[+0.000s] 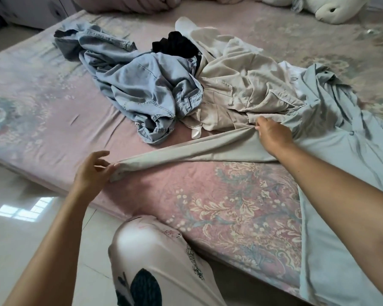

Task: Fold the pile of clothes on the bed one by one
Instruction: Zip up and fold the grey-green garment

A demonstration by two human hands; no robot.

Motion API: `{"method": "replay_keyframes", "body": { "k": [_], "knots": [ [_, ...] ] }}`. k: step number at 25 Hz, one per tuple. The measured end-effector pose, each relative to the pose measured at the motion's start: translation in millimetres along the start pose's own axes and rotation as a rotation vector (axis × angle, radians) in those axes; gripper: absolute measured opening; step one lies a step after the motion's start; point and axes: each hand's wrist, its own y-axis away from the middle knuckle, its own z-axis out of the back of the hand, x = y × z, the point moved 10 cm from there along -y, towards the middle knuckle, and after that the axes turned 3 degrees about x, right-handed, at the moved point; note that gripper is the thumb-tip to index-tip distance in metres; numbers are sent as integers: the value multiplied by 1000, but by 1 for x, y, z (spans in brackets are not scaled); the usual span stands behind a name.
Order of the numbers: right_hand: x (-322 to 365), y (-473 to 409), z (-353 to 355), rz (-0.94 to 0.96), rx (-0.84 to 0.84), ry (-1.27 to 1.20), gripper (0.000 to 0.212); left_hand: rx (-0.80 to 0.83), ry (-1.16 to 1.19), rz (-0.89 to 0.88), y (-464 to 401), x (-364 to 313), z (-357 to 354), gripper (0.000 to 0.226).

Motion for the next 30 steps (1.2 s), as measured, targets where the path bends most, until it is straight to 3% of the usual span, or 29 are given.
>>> {"method": "replay_keyframes", "body": {
  "k": [1, 4, 6, 9, 11, 15, 17, 21, 26, 30],
  "knots": [
    [-7, 2, -2, -2, 17, -21, 17, 29, 34, 78, -1, 10, -9, 15],
    [-20, 3, -14, -17, 100, -49, 18, 45, 209, 288, 3, 21, -24, 43],
    [19, -6, -26, 66, 145, -90, 19, -105, 86, 327, 13, 34, 19, 41],
    [12, -7, -28, 34, 158, -51, 21, -76, 34, 365, 13, 36, 13, 29],
    [1, -4, -31, 9, 187, -52, 21, -106, 156, 386, 15, 30, 1, 30],
    [-1, -4, -19, -2, 141, -114, 19, -257, 556, 288, 20, 11, 17, 19],
    [-5, -1, -6, 5, 78, -152, 19, -234, 629, 211, 15, -1, 23, 14],
    [-12, 4, 18, -9, -35, -286, 17, -123, 717, 98, 9, -28, 22, 29],
    [-19, 0, 16, -48, -14, -327, 14, 159, 599, 33, 8, -42, -8, 72],
    [-11, 2, -2, -11, 55, -251, 18, 132, 404, 7, 7, -23, -5, 86]
  ]
}}
